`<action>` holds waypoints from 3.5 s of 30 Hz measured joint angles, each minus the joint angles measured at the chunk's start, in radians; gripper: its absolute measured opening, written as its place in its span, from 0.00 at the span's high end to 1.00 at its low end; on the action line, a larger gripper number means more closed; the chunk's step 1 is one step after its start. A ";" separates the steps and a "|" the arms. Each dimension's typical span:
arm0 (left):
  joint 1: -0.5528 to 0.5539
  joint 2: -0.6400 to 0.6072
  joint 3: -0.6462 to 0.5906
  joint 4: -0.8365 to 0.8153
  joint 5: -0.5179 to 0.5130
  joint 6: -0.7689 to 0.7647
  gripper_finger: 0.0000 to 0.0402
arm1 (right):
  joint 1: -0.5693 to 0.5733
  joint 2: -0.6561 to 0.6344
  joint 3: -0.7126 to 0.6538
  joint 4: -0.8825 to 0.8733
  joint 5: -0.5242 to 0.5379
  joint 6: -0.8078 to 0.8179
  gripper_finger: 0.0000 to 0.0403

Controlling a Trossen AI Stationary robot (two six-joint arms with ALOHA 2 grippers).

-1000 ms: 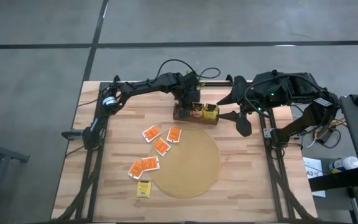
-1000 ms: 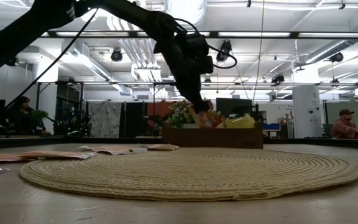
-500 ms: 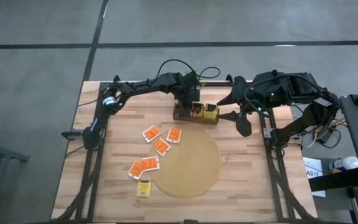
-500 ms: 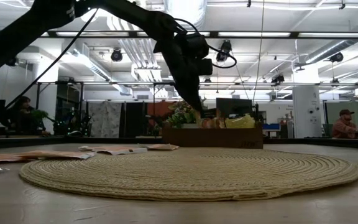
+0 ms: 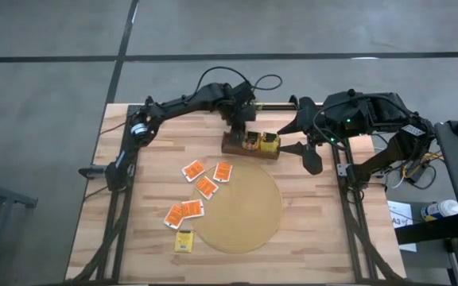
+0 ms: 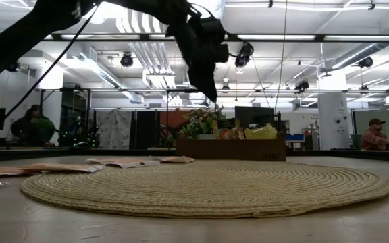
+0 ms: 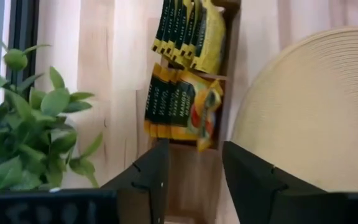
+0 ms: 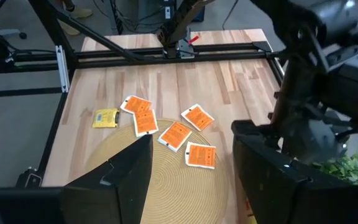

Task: Pick & Place Tea
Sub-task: Put the orange tea bag into the middle section of the wooden organizer

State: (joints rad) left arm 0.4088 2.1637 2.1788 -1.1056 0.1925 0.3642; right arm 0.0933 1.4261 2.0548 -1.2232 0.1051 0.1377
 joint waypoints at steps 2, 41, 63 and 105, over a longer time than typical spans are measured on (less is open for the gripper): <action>0.000 -0.004 0.033 -0.037 0.009 -0.005 0.68 | 0.000 0.000 0.000 0.000 0.000 -0.012 0.46; -0.099 -0.951 -0.912 0.841 0.195 -0.450 1.00 | -0.065 0.014 -0.391 0.161 0.000 -0.046 0.66; -0.107 -1.222 -1.170 0.909 0.184 -0.529 1.00 | -0.308 0.236 -0.392 0.167 -0.113 -0.112 0.98; -0.107 -1.233 -1.170 0.904 0.184 -0.582 1.00 | -0.557 0.534 -0.405 0.173 -0.244 -0.202 0.98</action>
State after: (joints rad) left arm 0.3016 0.9304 1.0088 -0.2016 0.3763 -0.2180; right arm -0.4640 1.9606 1.6502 -1.0500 -0.1391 -0.0647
